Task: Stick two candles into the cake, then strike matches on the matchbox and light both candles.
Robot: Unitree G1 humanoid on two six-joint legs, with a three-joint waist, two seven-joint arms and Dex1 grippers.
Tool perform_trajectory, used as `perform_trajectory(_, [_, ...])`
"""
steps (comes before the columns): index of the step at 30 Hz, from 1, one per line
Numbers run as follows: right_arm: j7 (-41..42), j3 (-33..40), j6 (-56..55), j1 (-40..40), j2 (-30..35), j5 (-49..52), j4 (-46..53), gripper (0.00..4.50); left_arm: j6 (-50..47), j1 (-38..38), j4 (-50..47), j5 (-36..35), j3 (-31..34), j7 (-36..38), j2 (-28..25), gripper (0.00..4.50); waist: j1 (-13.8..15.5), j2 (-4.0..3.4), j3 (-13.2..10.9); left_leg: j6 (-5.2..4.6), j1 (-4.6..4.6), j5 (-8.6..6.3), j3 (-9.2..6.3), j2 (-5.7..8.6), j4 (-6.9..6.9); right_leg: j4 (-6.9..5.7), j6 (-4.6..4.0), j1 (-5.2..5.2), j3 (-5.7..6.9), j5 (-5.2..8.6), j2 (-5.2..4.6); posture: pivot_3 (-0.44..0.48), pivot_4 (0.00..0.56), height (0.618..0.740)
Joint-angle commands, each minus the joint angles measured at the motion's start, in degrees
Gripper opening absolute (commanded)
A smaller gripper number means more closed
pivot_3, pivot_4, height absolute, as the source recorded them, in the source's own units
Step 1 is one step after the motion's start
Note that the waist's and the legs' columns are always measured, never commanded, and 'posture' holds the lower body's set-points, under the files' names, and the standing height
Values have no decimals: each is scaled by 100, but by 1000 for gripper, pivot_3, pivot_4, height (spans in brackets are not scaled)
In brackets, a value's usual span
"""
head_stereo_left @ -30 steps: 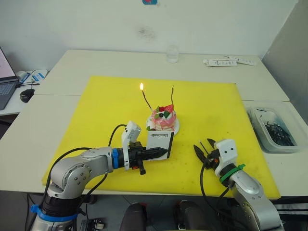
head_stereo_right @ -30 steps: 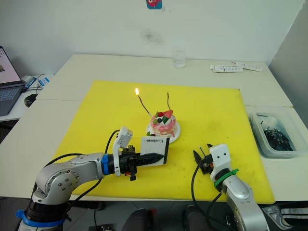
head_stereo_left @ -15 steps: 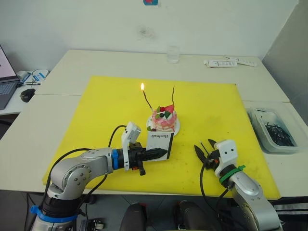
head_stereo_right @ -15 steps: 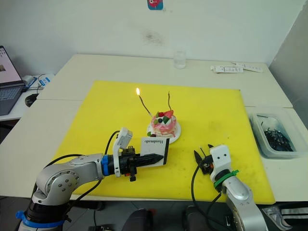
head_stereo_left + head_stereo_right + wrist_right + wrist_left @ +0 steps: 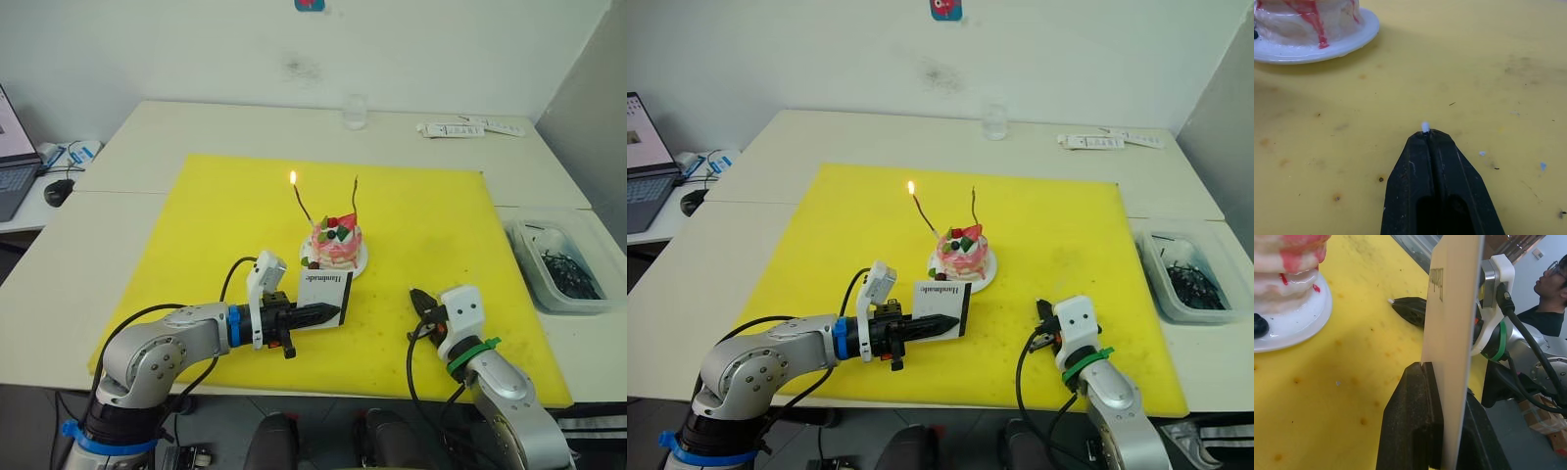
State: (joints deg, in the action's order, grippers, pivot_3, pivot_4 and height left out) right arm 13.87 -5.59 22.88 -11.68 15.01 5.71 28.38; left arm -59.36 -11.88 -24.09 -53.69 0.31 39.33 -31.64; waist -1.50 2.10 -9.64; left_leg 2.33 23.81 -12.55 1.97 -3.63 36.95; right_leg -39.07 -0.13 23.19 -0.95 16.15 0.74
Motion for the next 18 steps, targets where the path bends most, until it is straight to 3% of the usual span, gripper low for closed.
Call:
perform_trajectory(1, [60, 59, 77, -87, 45, 34, 98, 36, 98, -7, -131, -44, 47, -24, 51, 0, -1, 0, 0, 0, 0, 0, 0, 0, 0, 0, 0, 0, 0, 0, 0, 0, 150, 740])
perform_trajectory(8, [470, 85, 469, 116, 485, 166, 872, 36, -42, -173, -106, -218, 113, -293, 270, 0, 2, -1, -1, 0, 1, 0, 1, 1, 1, 0, 0, 1, 0, 0, 0, 0, 150, 740])
perform_trajectory(18, [1449, 223, 2294, 1187, 2049, 837, 2568, 36, 74, -589, 69, -69, 4, -619, 614, 0, 5, 1, -2, 0, 1, 0, -3, 8, 1, -1, 2, 1, 4, -1, 10, 0, 150, 740])
